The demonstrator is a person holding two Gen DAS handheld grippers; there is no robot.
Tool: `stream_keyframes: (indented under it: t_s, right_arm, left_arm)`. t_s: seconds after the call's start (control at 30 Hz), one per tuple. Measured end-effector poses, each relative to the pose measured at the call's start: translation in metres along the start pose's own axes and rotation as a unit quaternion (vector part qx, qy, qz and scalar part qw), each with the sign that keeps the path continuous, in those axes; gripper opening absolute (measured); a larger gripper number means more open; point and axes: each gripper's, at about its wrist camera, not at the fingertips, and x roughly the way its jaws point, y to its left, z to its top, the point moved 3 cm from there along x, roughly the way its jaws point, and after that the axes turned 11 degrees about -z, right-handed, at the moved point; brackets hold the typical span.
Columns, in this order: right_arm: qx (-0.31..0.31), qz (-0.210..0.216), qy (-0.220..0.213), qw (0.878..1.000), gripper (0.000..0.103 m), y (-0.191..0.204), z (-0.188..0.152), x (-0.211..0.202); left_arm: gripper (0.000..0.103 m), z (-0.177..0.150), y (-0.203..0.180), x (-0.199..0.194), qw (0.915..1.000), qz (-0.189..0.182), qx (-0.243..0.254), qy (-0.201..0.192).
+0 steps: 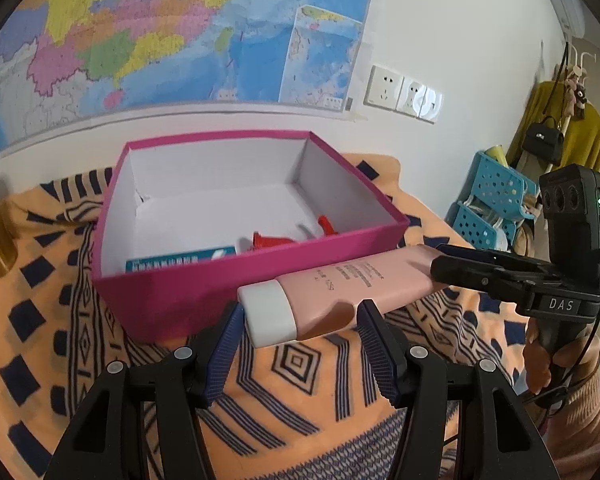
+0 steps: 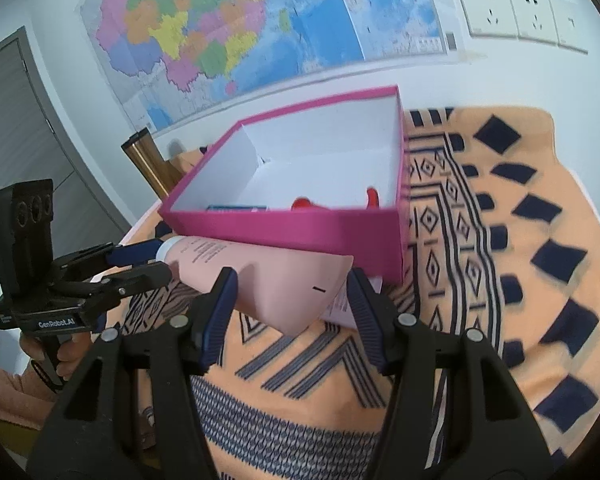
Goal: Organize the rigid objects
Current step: 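Grasp the pink tube with the right gripper and lift toward the box, then lower the pink tube into the magenta box and open the right gripper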
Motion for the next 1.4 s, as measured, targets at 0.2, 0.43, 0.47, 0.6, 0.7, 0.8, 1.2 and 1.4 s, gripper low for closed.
stream_keyframes:
  t_s: [0.2,0.43,0.47,0.6,0.7,0.8,1.2,1.4]
  right_arm:
    - [-0.009,-0.002,-0.019,1.0,0.059,0.001,0.02,0.001]
    - [-0.014,-0.003,-0.029,0.999,0.059,-0.004,0.043,0.009]
    - [-0.017,-0.006,-0.029,0.999,0.059,-0.004,0.045,0.012]
    - [-0.018,-0.008,-0.029,0.999,0.059,-0.007,0.053,0.02]
    - [-0.017,-0.01,-0.028,0.999,0.059,-0.009,0.058,0.025]
    - [-0.017,-0.012,-0.028,0.999,0.059,-0.01,0.063,0.03]
    - [-0.01,-0.019,-0.018,1.0,0.059,-0.019,0.072,0.049]
    - [-0.011,-0.027,-0.01,1.0,0.059,-0.022,0.073,0.059]
  left_arm:
    - [0.059,0.017,0.004,0.004,0.9999,0.01,0.009,-0.007]
    - [0.059,0.036,0.011,0.012,0.9997,0.018,0.007,-0.012]
    - [0.059,0.038,0.012,0.013,0.9997,0.021,0.008,-0.013]
    - [0.059,0.045,0.018,0.02,0.9997,0.022,0.005,-0.013]
    - [0.059,0.049,0.021,0.025,0.9996,0.027,0.005,-0.011]
    - [0.059,0.051,0.024,0.03,0.9996,0.025,0.001,-0.009]
    - [0.059,0.055,0.037,0.052,0.9995,0.029,-0.014,0.005]
    - [0.059,0.057,0.043,0.064,0.9992,0.032,-0.018,0.015]
